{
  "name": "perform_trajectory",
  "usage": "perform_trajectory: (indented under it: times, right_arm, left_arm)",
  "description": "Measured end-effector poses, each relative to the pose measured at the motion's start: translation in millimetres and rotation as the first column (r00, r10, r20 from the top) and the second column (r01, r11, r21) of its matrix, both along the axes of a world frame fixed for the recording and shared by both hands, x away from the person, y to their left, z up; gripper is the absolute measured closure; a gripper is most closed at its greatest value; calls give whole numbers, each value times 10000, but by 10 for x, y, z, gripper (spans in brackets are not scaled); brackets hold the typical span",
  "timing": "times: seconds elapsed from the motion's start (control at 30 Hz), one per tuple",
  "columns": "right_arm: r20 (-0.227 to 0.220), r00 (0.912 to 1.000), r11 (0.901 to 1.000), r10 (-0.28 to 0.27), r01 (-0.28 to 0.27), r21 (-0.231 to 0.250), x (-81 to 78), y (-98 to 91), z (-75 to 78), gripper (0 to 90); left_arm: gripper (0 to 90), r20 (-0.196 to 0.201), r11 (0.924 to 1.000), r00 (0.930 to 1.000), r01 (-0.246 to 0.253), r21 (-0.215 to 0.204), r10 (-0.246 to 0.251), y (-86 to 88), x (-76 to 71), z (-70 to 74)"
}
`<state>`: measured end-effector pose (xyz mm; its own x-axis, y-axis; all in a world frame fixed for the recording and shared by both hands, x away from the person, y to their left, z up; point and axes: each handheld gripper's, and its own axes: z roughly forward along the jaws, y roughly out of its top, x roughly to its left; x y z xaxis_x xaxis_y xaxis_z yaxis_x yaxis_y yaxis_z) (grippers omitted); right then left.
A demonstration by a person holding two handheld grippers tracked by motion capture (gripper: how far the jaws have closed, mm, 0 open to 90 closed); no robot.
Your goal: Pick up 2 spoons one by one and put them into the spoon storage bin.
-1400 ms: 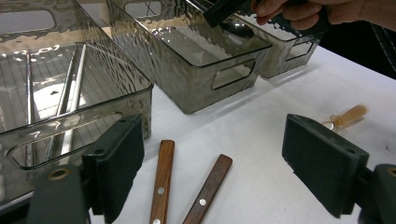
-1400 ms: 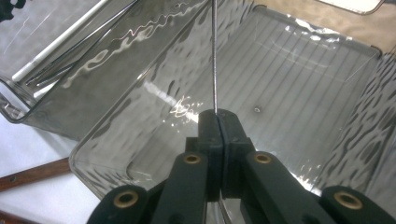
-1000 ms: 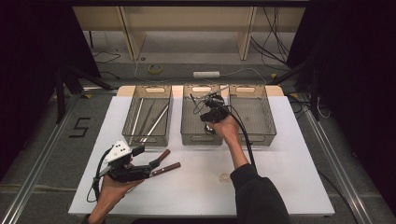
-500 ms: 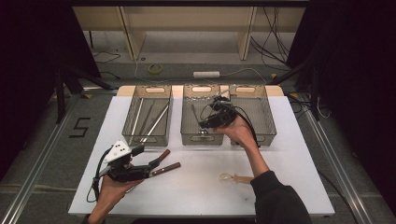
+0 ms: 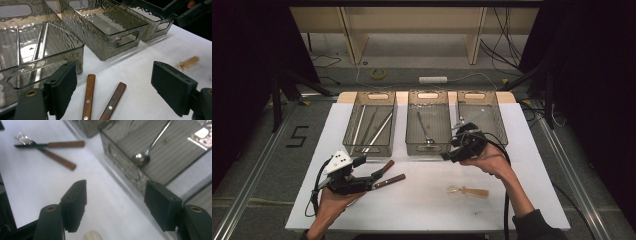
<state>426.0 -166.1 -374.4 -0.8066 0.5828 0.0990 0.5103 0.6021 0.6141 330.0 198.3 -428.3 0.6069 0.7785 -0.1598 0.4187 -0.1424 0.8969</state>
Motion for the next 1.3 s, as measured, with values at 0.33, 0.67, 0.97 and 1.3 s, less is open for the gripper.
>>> perform_trajectory:
  times: [0.33, 0.67, 0.97, 1.3]
  right_arm:
    - [-144, 9995, 9996, 282, -283, -41, -365, -276, -157, 332]
    - [-816, 9960, 9957, 369, -436, -814, -495, -373, -299, 300]
    - [-1254, 9918, 9837, 244, -462, -1736, -517, -441, -495, 324]
    - [-1369, 9877, 9644, 754, -1072, -2419, -563, -409, -569, 339]
  left_arm:
    - [200, 12, 10000, 10000, 51, 23, -51, -6, -3, -2]
    - [200, 39, 9999, 9999, 142, 34, -142, -12, -4, 2]
    - [200, 61, 9999, 9999, 133, 59, -133, -15, -13, 6]
    - [200, 61, 9998, 9998, 176, 61, -177, -6, -22, 5]
